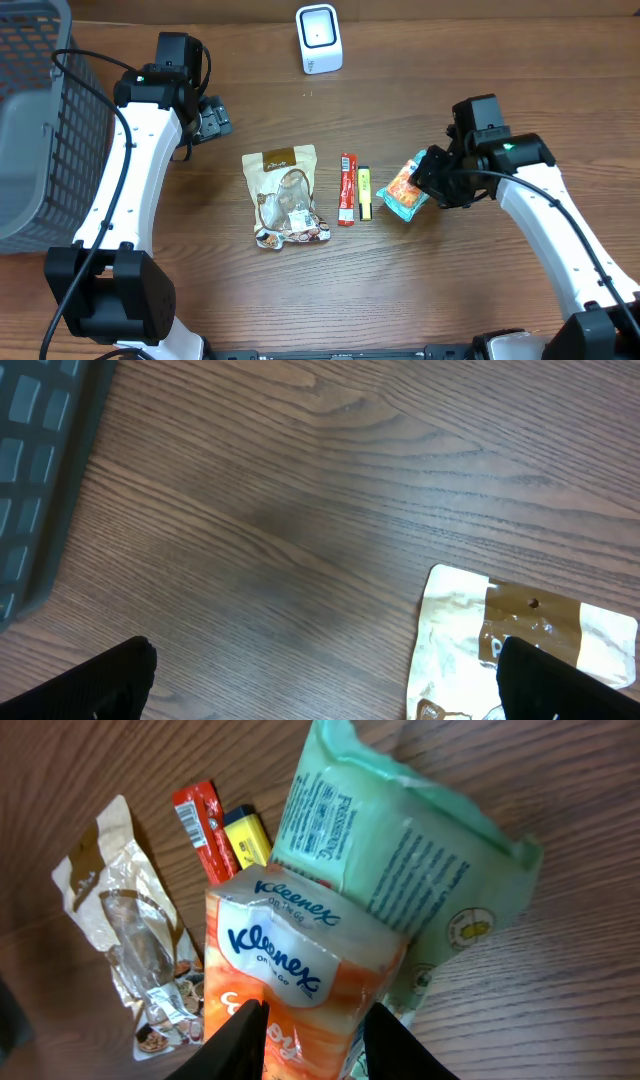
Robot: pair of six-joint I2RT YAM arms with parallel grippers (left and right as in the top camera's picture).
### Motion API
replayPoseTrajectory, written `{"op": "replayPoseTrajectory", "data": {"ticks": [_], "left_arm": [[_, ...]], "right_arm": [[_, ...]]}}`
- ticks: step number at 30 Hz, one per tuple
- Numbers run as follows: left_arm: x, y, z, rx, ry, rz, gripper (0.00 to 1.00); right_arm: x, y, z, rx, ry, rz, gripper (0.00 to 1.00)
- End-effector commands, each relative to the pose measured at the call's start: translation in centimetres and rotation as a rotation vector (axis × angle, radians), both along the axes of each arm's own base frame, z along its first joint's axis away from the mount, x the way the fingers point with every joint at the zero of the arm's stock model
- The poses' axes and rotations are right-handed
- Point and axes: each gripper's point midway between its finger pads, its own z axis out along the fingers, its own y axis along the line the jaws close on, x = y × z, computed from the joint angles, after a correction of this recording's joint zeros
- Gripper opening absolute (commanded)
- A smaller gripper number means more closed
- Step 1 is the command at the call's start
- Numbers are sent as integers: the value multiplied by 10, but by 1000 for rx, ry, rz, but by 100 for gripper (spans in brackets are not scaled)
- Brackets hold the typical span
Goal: Scan the item barcode
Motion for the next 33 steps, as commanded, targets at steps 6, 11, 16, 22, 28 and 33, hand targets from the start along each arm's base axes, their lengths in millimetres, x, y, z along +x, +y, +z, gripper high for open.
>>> {"op": "replayPoseTrajectory", "data": {"ticks": [6, 11, 16, 22, 28, 33], "left_arm": [[4, 2, 7, 12, -23, 3, 100], [4, 2, 7, 12, -23, 3, 100], [4, 2, 7, 12, -23, 3, 100], [4, 2, 7, 11, -23, 3, 100], [4, 2, 7, 12, -23, 3, 100], [4, 2, 7, 12, -23, 3, 100]], "right_arm": [[-3, 2, -8, -74, -7, 1, 30], [-9, -7, -20, -106, 24, -52, 29], [-6, -4, -19, -92, 11, -53, 7], [10, 2, 6, -69, -51, -36, 4], [28, 16, 52, -70, -172, 58, 4], [32, 33, 65, -171, -269, 168, 4]]}}
